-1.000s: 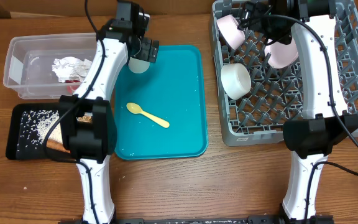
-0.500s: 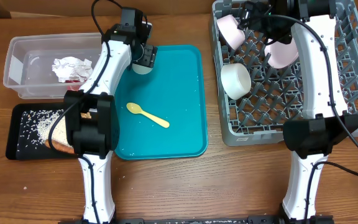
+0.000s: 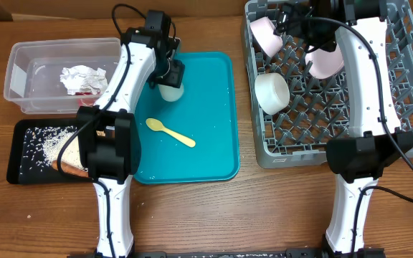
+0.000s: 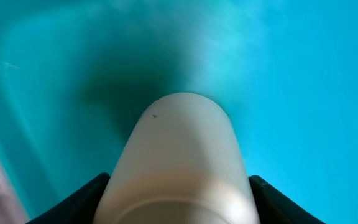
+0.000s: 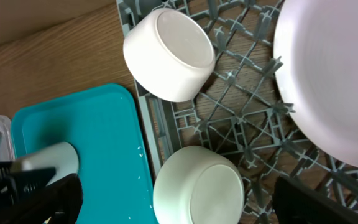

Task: Sort waste into correct bins and load items into the dishwasher
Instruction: 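Move the white cup to the tray center and release it, then lower the right gripper onto the white cup and grasp it, then carry the white cup into the dish rack and release it, then reach the right gripper to the yellow spoon and grasp it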

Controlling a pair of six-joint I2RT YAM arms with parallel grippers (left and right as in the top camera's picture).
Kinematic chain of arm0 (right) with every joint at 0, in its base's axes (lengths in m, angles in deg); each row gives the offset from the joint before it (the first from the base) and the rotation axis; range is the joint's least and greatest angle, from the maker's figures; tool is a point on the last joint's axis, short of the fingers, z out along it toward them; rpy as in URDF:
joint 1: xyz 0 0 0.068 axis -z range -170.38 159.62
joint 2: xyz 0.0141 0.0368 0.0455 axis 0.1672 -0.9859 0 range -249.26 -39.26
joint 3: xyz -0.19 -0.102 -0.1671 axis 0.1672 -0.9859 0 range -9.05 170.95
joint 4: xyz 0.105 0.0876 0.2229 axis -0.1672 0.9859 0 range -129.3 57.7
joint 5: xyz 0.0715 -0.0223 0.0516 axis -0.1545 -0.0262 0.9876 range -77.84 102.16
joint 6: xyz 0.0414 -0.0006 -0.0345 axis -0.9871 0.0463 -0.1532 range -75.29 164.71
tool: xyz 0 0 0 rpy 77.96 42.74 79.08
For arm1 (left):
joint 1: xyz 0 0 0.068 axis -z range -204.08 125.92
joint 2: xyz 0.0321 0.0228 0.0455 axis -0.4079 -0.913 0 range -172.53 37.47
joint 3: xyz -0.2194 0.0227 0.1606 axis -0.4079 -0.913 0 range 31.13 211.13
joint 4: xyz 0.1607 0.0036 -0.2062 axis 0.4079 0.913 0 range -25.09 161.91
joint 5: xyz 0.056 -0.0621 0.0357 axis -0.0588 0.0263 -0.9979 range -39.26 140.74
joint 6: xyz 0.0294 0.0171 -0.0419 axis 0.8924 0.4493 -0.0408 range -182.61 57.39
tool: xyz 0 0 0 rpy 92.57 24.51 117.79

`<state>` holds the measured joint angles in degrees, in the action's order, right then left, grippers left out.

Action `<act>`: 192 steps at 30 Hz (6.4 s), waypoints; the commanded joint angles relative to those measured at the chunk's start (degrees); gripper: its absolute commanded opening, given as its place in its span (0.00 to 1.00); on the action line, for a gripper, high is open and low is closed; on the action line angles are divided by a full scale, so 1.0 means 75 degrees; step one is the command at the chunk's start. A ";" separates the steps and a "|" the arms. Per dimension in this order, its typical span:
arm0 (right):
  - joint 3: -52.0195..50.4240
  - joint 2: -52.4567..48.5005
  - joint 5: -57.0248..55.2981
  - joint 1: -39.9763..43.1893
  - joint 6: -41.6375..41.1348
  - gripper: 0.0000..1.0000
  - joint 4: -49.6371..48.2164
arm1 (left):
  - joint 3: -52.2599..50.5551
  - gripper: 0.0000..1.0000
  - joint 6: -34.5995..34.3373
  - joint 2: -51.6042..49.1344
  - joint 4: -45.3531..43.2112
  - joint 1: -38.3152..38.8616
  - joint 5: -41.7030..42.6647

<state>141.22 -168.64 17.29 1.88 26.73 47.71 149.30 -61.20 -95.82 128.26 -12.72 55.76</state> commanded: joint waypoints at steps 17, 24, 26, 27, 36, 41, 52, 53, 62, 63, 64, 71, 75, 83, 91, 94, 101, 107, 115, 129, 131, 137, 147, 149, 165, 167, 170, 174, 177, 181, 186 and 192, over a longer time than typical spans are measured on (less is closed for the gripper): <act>0.0108 0.0149 0.0017 -0.0289 0.0064 1.00 0.0306 | 0.0627 1.00 -0.0312 -0.0052 0.2192 0.1332 0.0210; 0.0108 0.0149 0.0119 -0.0405 0.0076 1.00 0.0510 | 0.2914 1.00 -0.0539 -0.0052 0.3485 0.1070 0.0149; 0.0038 0.0149 0.0291 -0.0562 0.0239 1.00 0.0635 | 0.3754 1.00 -0.0968 -0.0052 0.3856 0.0868 0.0009; -0.0023 0.0149 0.0309 -0.0650 0.0233 1.00 0.0688 | 0.4071 1.00 -0.1163 -0.0052 0.3972 0.0755 -0.0009; -0.1466 0.0128 0.0283 -0.2317 0.0437 1.00 0.0493 | 0.5409 1.00 -0.2626 -0.0055 0.4068 -0.0895 0.0131; -0.2667 0.0128 0.0248 -0.3031 0.0463 1.00 -0.0195 | 0.5394 1.00 -0.2623 -0.0055 0.4010 -0.1349 0.0125; -0.4456 0.0128 -0.0096 -0.3838 0.0437 0.99 -0.2063 | 0.5394 1.00 -0.2620 -0.0055 0.4007 -0.1521 0.0105; -0.4505 0.0128 -0.0233 -0.3847 0.0420 0.99 -0.2186 | 0.5394 1.00 -0.2623 -0.0055 0.4007 -0.1521 0.0102; -0.4607 0.0125 -0.1014 -0.3724 0.0399 0.98 -0.2955 | 0.5394 1.00 -0.2623 -0.0055 0.4007 -0.1515 0.0102; -0.4607 0.0105 -0.1000 -0.3722 0.0399 0.96 -0.2999 | 0.5394 1.00 -0.2623 -0.0055 0.4007 -0.1515 0.0102; -0.4607 0.0070 -0.0985 -0.3722 0.0399 0.95 -0.3034 | 0.5394 1.00 -0.2623 -0.0055 0.4007 -0.1515 0.0105; -0.4607 -0.0262 -0.0740 -0.3751 0.0399 0.83 -0.3115 | 0.5394 1.00 -0.2623 -0.0055 0.4007 -0.1513 0.0105; -0.4607 -0.0303 -0.0723 -0.3751 0.0396 0.69 -0.3139 | 0.5394 1.00 -0.2623 -0.0055 0.4007 -0.1513 0.0102; -0.4607 -0.0306 -0.0697 -0.3751 0.0399 0.63 -0.2871 | 0.5394 1.00 -0.2623 -0.0055 0.4007 -0.1513 0.0102; -0.3981 -0.0119 -0.0449 -0.3675 0.0399 0.53 -0.2343 | 0.5394 1.00 -0.2623 -0.0055 0.4007 -0.1513 0.0105; -0.3276 0.0224 -0.0443 -0.3538 0.0399 0.53 -0.1816 | 0.5394 1.00 -0.2623 -0.0055 0.4007 -0.1513 0.0105; -0.1772 0.1046 -0.0495 -0.2970 0.0393 0.53 -0.0373 | 0.5394 1.00 -0.2623 -0.0055 0.4007 -0.1513 0.0105; -0.1480 0.1600 -0.0615 -0.1824 0.0163 0.54 0.0644 | 0.5394 1.00 -0.2620 -0.0055 0.4007 -0.1513 0.0105; -0.1760 0.1553 -0.0635 -0.0192 0.0111 0.54 0.1107 | 0.5394 1.00 -0.2623 -0.0055 0.4007 -0.1513 0.0102; -0.4071 0.1431 -0.0743 0.1183 0.0146 0.54 -0.0399 | 0.5394 1.00 -0.2620 -0.0055 0.4007 -0.1513 0.0102; -0.4229 0.1428 -0.0734 0.1291 0.0213 0.54 -0.0516 | 0.5394 1.00 -0.2623 -0.0055 0.4007 -0.1513 0.0105; -0.4800 0.1425 -0.0729 0.1329 0.0254 0.54 -0.1169 | 0.5394 1.00 -0.2623 -0.0055 0.4007 -0.1513 0.0105; -0.4957 0.1550 -0.0294 0.1326 0.0076 0.87 -0.1285 | 0.5394 1.00 -0.2623 -0.0055 0.4007 -0.1510 0.0105; -0.4835 0.1690 -0.0259 0.1294 -0.0006 0.89 -0.1276 | 0.5394 1.00 -0.2620 -0.0055 0.4007 -0.1510 0.0105; -0.5415 0.2066 -0.0268 -0.3171 0.0615 0.86 -0.2722 | 0.5394 1.00 -0.2620 -0.0055 0.4007 -0.1510 0.0105; -0.5677 0.1818 -0.0271 -0.3780 0.0842 0.86 -0.3127 | 0.5394 1.00 -0.2620 -0.0055 0.4007 -0.1510 0.0105; -0.5992 0.1405 -0.0271 -0.4468 0.1268 0.86 -0.3724 | 0.5394 1.00 -0.2623 -0.0055 0.4007 -0.1510 0.0105; -0.6260 0.0935 -0.0329 -0.4969 0.1411 0.84 -0.4514 | 0.5394 1.00 -0.2620 -0.0055 0.4007 -0.1510 0.0105; -0.6403 0.0595 -0.0329 -0.5187 0.1411 0.82 -0.5117 | 0.5394 1.00 -0.2620 -0.0055 0.4007 -0.1510 0.0102; -0.6403 0.0154 -0.0332 -0.5237 0.1437 0.83 -0.5505 | 0.5394 1.00 -0.2620 -0.0055 0.4007 -0.1510 0.0105; -0.6400 -0.0344 -0.0323 -0.5208 0.1437 0.85 -0.5858 | 0.5394 1.00 -0.2623 -0.0055 0.4007 -0.1510 0.0102; -0.6403 -0.0434 -0.0321 -0.5202 0.1434 0.82 -0.5968 | 0.5394 1.00 -0.2623 -0.0055 0.4007 -0.1510 0.0102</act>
<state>93.36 -170.98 14.88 -37.34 37.26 2.86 188.92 -80.30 -96.17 158.36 -23.96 56.72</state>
